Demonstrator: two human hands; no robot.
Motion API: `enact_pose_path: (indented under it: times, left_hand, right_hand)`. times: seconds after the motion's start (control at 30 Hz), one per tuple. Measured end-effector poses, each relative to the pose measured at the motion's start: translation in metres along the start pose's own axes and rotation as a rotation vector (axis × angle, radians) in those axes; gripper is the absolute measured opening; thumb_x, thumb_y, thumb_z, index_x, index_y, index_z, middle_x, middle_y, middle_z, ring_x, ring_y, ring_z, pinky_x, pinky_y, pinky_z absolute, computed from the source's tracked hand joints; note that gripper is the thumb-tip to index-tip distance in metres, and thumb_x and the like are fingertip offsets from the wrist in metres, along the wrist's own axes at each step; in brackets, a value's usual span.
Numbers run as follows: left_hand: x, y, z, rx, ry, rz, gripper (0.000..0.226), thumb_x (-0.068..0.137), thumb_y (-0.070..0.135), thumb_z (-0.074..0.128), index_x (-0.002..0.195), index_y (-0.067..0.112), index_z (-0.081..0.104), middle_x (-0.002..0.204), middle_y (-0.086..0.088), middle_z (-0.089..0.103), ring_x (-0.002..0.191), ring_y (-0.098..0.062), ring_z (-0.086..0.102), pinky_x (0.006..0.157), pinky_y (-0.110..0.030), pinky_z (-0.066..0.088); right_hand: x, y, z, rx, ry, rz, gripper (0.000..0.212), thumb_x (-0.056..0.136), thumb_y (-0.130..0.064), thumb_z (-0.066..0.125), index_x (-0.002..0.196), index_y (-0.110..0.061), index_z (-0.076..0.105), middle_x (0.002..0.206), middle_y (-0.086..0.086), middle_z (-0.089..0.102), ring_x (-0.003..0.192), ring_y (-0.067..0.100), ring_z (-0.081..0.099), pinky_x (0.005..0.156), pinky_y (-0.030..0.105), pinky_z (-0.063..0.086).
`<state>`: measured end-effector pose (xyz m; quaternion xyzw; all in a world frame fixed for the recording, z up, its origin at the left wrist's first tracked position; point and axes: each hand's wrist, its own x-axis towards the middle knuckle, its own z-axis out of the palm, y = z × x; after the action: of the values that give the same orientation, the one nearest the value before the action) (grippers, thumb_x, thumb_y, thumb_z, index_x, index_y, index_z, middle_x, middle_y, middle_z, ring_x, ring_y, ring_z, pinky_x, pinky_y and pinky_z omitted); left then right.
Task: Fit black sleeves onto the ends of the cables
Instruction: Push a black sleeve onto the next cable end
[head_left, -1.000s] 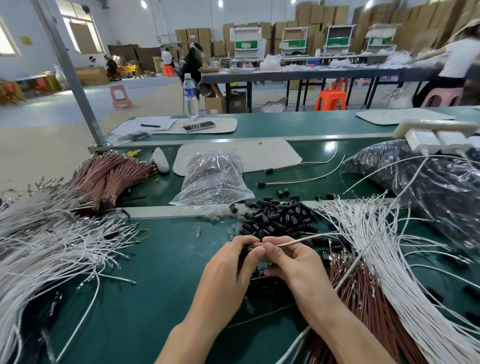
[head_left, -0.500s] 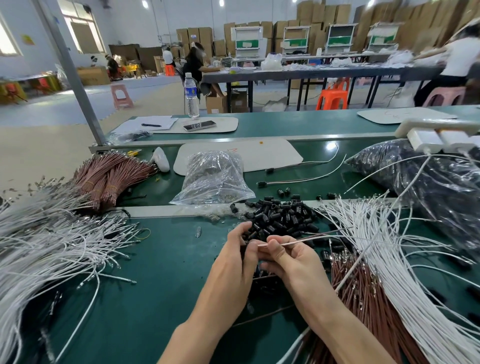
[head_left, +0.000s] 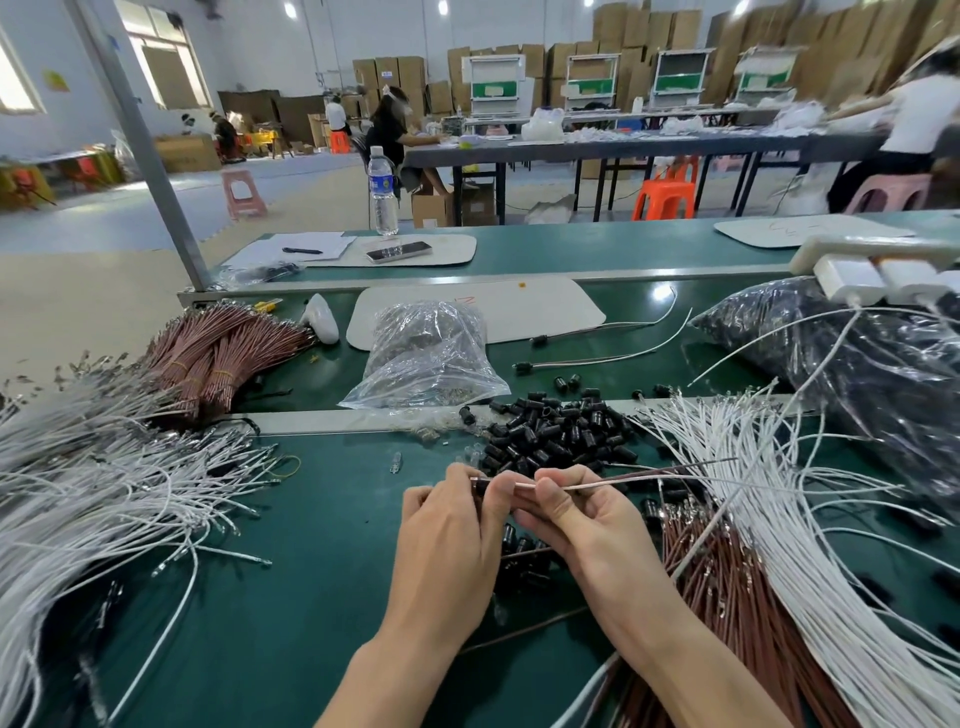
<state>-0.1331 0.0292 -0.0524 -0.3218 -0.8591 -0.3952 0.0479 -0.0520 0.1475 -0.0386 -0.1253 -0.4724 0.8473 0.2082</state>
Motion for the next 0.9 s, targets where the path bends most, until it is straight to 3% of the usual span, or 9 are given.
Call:
enact_pose_path:
  times: [0.23,0.4,0.53,0.6,0.67,0.73,0.8,0.9]
  left_hand:
    - [0.001,-0.001,0.004,0.031,-0.034,-0.037,0.060,0.095,0.065,0.006,0.097,0.024,0.050,0.085,0.012,0.059,0.090,-0.007,0.033,0.088,-0.033,0.039]
    - [0.002,-0.002,0.005,0.063,-0.027,-0.015,0.056,0.095,0.063,0.004,0.091,0.026,0.046,0.078,0.012,0.058,0.088,-0.005,0.036,0.087,-0.030,0.036]
    - [0.000,-0.005,0.005,-0.049,-0.022,-0.031,0.051,0.094,0.069,0.010,0.095,0.038,0.050,0.083,0.020,0.063,0.099,0.001,0.039,0.083,-0.020,0.034]
    - [0.002,-0.006,0.003,-0.141,0.049,-0.028,0.039,0.096,0.070,0.017,0.095,0.048,0.048,0.089,0.026,0.064,0.101,0.002,0.044,0.081,-0.018,0.038]
    - [0.005,-0.005,-0.003,-0.282,0.185,-0.052,0.034,0.099,0.067,0.025,0.096,0.046,0.050,0.092,0.023,0.065,0.086,-0.010,0.057,0.071,-0.023,0.045]
    - [0.010,-0.008,-0.012,-0.411,0.293,-0.080,0.040,0.100,0.065,0.031,0.096,0.033,0.055,0.088,0.016,0.067,0.074,-0.015,0.062,0.062,-0.020,0.049]
    - [0.012,-0.013,-0.018,-0.402,0.327,-0.083,0.051,0.097,0.071,0.029,0.093,0.027,0.055,0.087,0.015,0.068,0.074,-0.009,0.064,0.060,-0.013,0.048]
    - [0.019,-0.012,-0.017,-0.348,0.301,-0.132,0.056,0.098,0.072,0.022,0.088,0.028,0.056,0.084,0.013,0.067,0.076,-0.010,0.063,0.067,-0.027,0.048]
  right_hand:
    - [0.002,0.005,0.002,-0.002,-0.009,0.004,0.034,0.084,-0.022,0.063,0.106,0.003,0.058,0.108,0.016,0.077,0.108,0.023,0.073,0.084,0.021,0.057]
    - [0.001,0.004,0.003,0.000,-0.006,0.007,0.036,0.084,-0.022,0.062,0.108,0.005,0.057,0.107,0.014,0.077,0.108,0.023,0.073,0.084,0.021,0.057]
    - [-0.001,-0.001,0.004,0.013,-0.006,0.008,0.037,0.085,-0.021,0.064,0.111,0.006,0.058,0.107,0.015,0.077,0.104,0.025,0.074,0.081,0.021,0.059]
    - [-0.002,-0.005,0.004,0.004,0.008,-0.025,0.036,0.087,-0.020,0.064,0.113,0.004,0.059,0.109,0.016,0.077,0.104,0.028,0.074,0.081,0.022,0.059]
    - [-0.003,-0.015,-0.001,0.000,0.072,-0.087,0.034,0.086,-0.020,0.065,0.112,0.002,0.063,0.109,0.016,0.076,0.101,0.029,0.074,0.080,0.023,0.060]
    - [-0.004,-0.030,-0.009,0.003,0.180,-0.162,0.032,0.083,-0.019,0.064,0.109,-0.001,0.067,0.105,0.015,0.077,0.096,0.026,0.075,0.076,0.021,0.060]
    - [-0.004,-0.044,-0.014,-0.041,0.266,-0.227,0.031,0.082,-0.022,0.065,0.106,-0.005,0.072,0.101,0.011,0.078,0.092,0.022,0.076,0.074,0.019,0.060]
    - [-0.001,-0.059,-0.014,-0.151,0.314,-0.285,0.027,0.081,-0.029,0.068,0.099,-0.012,0.077,0.096,0.009,0.079,0.089,0.020,0.076,0.073,0.019,0.059]
